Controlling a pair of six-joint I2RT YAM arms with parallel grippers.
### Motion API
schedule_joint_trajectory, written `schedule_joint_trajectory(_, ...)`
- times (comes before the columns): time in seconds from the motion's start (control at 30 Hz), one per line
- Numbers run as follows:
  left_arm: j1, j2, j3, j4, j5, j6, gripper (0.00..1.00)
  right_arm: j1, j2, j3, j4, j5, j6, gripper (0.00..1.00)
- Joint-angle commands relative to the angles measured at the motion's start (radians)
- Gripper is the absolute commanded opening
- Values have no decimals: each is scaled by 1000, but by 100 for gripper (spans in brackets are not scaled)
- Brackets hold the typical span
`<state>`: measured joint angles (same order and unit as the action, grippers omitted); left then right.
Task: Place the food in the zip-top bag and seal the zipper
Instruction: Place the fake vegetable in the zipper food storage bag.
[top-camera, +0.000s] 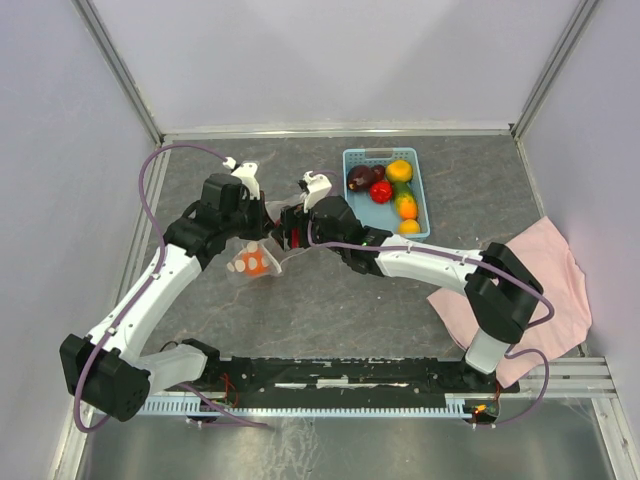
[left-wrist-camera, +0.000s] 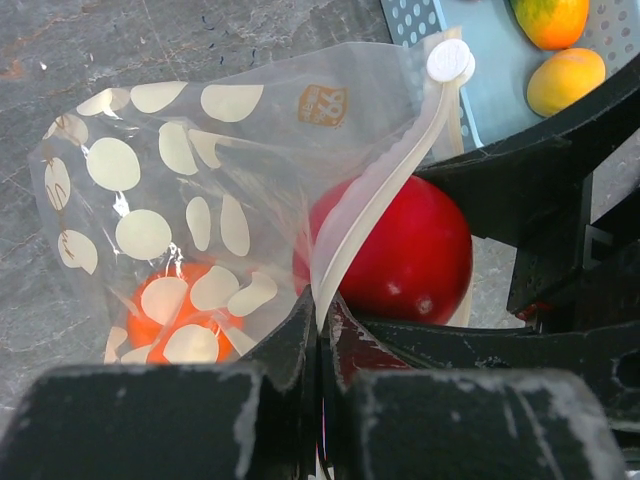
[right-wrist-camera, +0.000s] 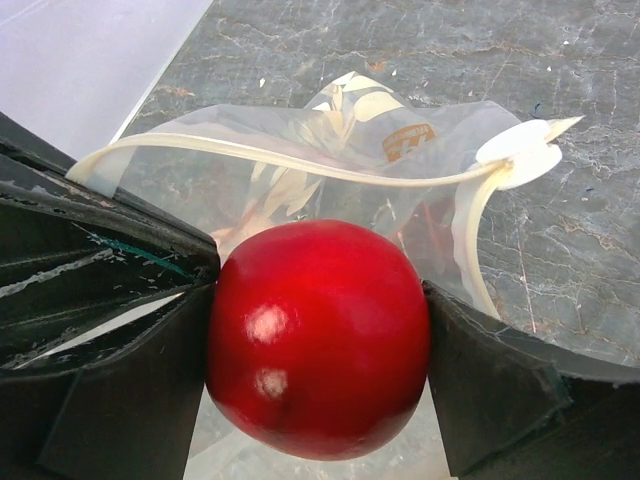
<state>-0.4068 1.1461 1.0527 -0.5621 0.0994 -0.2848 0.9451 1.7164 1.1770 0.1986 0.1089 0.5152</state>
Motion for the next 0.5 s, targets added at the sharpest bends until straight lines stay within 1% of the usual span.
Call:
schedule_joint_trajectory(0.0, -1, -20, 9, 59, 31, 1, 3, 3, -7, 55, 17, -27, -12, 89)
schedule_joint_trajectory(0.07, -2, -20, 9, 58, 24, 0, 3, 4, -18, 56, 7, -29, -20, 94)
schedule_joint_trajectory(0.2, -2, -19, 9, 57, 11, 0, 3, 4, -45, 57, -24, -28, -40, 100)
schedule_joint_trajectory(0.37, -2, -12, 10, 51, -8, -2, 3, 4, -95, 56, -71, -26, -64, 100)
schedule_joint_trajectory(0.47, -3, -11, 10, 50, -14, -2, 3, 4, -133, 57, -128, -4, -92, 100)
